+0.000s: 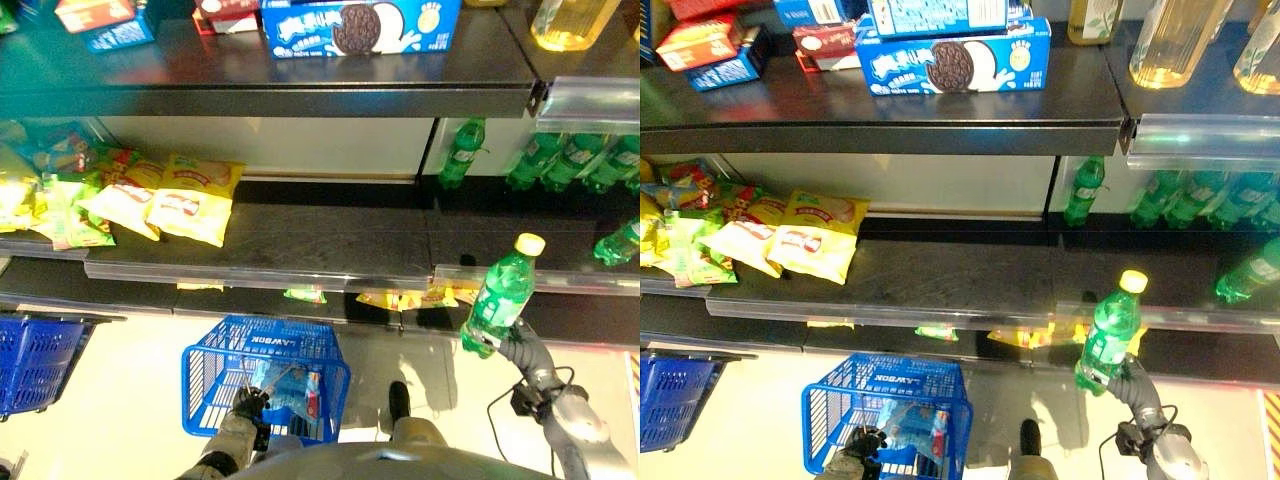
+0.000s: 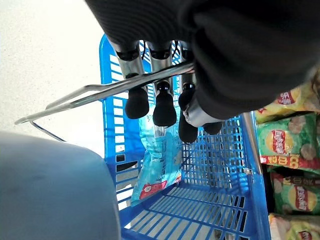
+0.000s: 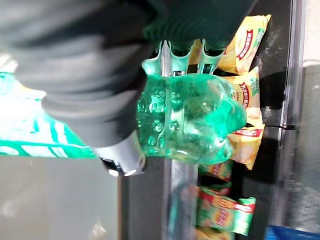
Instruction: Pick up the snacks into the basket
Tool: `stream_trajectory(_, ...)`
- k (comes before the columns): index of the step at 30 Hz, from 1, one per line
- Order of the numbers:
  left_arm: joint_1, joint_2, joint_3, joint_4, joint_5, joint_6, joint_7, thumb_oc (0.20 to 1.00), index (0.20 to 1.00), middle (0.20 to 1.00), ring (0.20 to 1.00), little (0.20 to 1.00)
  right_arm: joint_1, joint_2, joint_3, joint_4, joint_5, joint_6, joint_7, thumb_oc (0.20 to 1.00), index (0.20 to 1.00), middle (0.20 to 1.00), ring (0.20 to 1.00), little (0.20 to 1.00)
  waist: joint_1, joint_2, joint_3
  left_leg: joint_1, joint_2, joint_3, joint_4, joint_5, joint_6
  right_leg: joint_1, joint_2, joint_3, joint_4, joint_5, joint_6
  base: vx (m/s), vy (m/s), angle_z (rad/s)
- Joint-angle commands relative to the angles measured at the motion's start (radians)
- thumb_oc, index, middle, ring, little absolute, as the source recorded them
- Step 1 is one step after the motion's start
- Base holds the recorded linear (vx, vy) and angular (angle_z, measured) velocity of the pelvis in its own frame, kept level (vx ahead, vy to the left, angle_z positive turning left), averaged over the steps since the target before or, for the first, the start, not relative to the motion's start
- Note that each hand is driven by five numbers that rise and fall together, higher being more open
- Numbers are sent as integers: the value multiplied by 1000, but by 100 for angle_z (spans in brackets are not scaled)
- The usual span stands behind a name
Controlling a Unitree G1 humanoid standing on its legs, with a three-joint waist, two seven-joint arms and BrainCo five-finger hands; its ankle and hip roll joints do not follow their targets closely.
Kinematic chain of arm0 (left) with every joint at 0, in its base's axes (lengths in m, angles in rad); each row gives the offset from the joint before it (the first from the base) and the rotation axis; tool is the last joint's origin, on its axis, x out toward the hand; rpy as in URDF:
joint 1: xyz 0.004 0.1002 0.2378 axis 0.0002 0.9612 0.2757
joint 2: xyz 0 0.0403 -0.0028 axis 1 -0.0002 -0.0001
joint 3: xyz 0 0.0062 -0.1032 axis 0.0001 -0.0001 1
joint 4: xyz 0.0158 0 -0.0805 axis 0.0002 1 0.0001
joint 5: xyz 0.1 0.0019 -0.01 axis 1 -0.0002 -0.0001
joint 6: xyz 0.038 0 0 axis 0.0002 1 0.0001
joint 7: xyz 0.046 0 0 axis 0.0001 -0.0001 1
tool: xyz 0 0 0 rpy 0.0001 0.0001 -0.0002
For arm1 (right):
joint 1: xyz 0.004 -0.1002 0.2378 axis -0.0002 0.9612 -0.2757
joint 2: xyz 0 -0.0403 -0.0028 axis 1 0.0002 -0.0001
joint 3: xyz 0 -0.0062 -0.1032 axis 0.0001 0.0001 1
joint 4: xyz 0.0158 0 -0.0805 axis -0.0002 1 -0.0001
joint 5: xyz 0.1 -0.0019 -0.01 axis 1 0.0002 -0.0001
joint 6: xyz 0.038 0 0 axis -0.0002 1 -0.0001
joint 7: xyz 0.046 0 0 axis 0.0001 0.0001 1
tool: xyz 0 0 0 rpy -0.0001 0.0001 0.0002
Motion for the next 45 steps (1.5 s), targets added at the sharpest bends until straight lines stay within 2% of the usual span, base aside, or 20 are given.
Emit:
stream_trajectory(1,-47,33,25,-45,-113,-37,4,200,200,200,200,200,-50,-26,26,35,-260,-32,-38,200,200,200,200,200,7,-34,-13,14,-52,-29,6,-31,16,39,43,-15,52,-96,11,38,-17,0)
stream_trajectory(3,-43,37,-5,-139,-157,-42,1,200,200,200,200,200,-98,-16,80,149,-374,-14,-83,200,200,200,200,200,13,-36,-15,15,-52,-34,6,-31,18,42,44,-17,48,-94,13,0,0,0)
stream_trajectory(4,-42,38,-4,-141,-157,-41,1,200,200,200,200,200,-100,-15,82,152,-375,-16,-85,200,200,200,200,200,13,-37,-14,15,-52,-34,6,-31,18,42,44,-17,48,-94,13,12,-14,3)
stream_trajectory(8,-45,62,-104,-400,-225,-59,-40,200,200,200,200,200,-239,10,230,350,-590,27,-139,200,200,200,200,200,33,-36,-2,2,-52,-50,6,-27,22,42,41,-28,38,-89,16,1,-9,4)
stream_trajectory(10,-53,68,-115,-432,-225,-59,-45,200,200,200,200,200,-268,15,257,391,-617,32,-152,200,200,200,200,200,35,-37,3,-3,-53,-54,6,-26,22,41,39,-30,37,-88,17,-15,-11,9)
stream_trajectory(13,-103,71,-166,-491,-235,-58,-52,200,200,200,200,200,-371,39,359,510,-688,55,-182,200,200,200,200,200,43,-33,22,-17,-55,-63,6,-23,22,33,37,-35,35,-85,18,-51,-6,10)
stream_trajectory(15,-184,65,-224,-525,-240,-54,-43,200,200,200,200,200,-491,72,458,587,-724,68,-208,200,200,200,200,200,49,-28,61,-40,-55,-71,6,-13,22,7,35,-38,40,-79,17,-127,-4,9)
stream_trajectory(17,-187,66,-223,-524,-240,-54,-43,200,200,200,200,200,-496,74,459,591,-724,67,-210,200,200,200,200,200,47,-28,62,-41,-55,-71,6,-12,22,6,35,-38,41,-79,16,-95,1,14)
stream_trajectory(20,-306,61,-285,-572,-255,-59,-5,200,200,200,200,200,-627,115,550,603,-712,75,-237,200,200,200,200,200,52,-17,140,-91,-59,-78,6,9,24,-59,31,-37,60,-62,15,-156,7,12)
stream_trajectory(21,-308,62,-284,-571,-255,-59,-4,200,200,200,200,200,-631,116,551,605,-711,74,-238,200,200,200,200,200,52,-18,141,-92,-59,-79,6,10,24,-60,31,-37,62,-63,15,-113,8,7)
stream_trajectory(24,-387,43,-317,-575,-283,-61,34,200,200,200,200,200,-700,151,602,601,-673,75,-253,200,200,200,200,200,55,-13,198,-135,-63,-80,6,33,24,-105,29,-40,70,-48,13,-75,7,1)
stream_trajectory(29,-444,-4,-392,-597,-301,-77,81,200,200,200,200,200,-854,215,667,671,-618,80,-321,200,200,200,200,200,72,-4,272,-212,-75,-88,12,61,25,-178,22,-42,83,-35,11,-42,16,5)
stream_trajectory(31,-445,-4,-392,-596,-301,-77,81,200,200,200,200,200,-856,216,667,674,-617,79,-322,200,200,200,200,200,72,-5,272,-213,-75,-88,12,61,25,-179,22,-42,84,-35,11,-24,8,3)
stream_trajectory(32,-463,-26,-419,-588,-304,-77,96,200,200,200,200,200,-907,241,684,713,-589,79,-352,200,200,200,200,200,80,-1,299,-235,-75,-93,16,67,25,-199,17,-44,90,-33,10,-32,10,5)
stream_trajectory(36,-495,-53,-468,-587,-315,-85,110,200,200,200,200,200,-995,285,688,790,-508,75,-391,200,200,200,200,200,92,6,337,-281,-77,-97,21,82,22,-240,12,-44,95,-22,11,-63,13,5)
stream_trajectory(40,-517,-80,-532,-648,-346,-105,127,200,200,200,200,200,-1110,355,671,964,-408,77,-457,200,200,200,200,200,118,34,378,-323,-87,-103,25,92,20,-273,2,-49,94,-10,15,-50,41,9)
stream_trajectory(45,-534,-65,-588,-799,-356,-121,126,200,200,200,200,200,-1253,343,667,1096,-428,88,-495,200,200,200,200,200,159,73,423,-372,-102,-108,33,101,21,-315,-12,-54,95,10,20,-43,36,9)
